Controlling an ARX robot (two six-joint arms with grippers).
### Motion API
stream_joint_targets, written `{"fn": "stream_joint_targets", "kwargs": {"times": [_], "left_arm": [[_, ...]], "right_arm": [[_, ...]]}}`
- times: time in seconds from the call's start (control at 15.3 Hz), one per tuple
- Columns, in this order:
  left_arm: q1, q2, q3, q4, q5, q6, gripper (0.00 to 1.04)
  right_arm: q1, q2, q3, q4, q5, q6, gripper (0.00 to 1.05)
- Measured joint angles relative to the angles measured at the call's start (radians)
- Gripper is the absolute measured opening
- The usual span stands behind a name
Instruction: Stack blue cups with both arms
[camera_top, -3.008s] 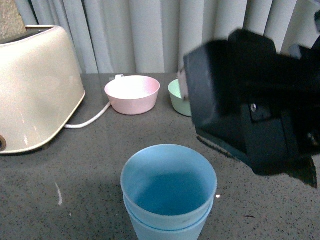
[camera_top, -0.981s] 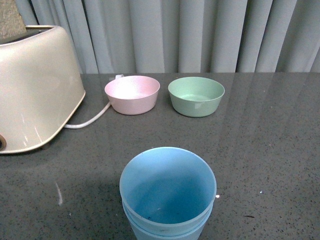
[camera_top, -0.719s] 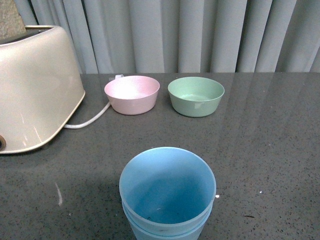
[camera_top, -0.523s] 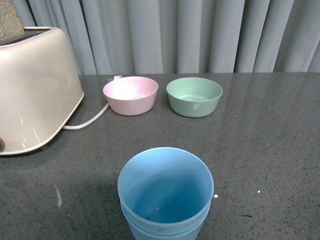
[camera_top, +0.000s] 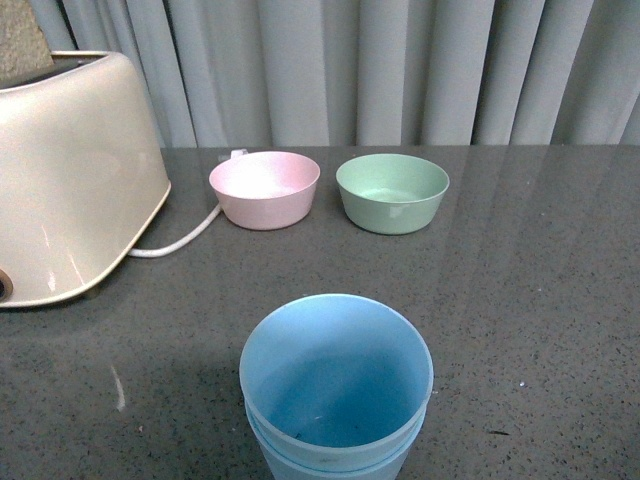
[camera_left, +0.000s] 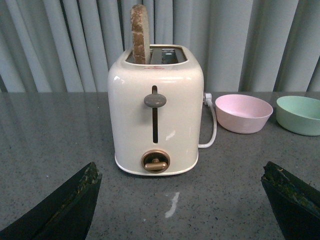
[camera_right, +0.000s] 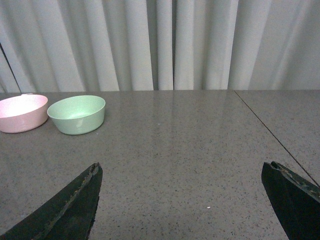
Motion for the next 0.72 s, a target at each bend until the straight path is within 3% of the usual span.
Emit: {"fn": "stream_joint_targets", "kwargs": {"times": [0.72], "left_arm": [[0.0, 0.0, 0.0, 0.0, 0.0, 0.0, 0.98]], "right_arm": [[0.0, 0.0, 0.0, 0.0, 0.0, 0.0, 0.98]]}}
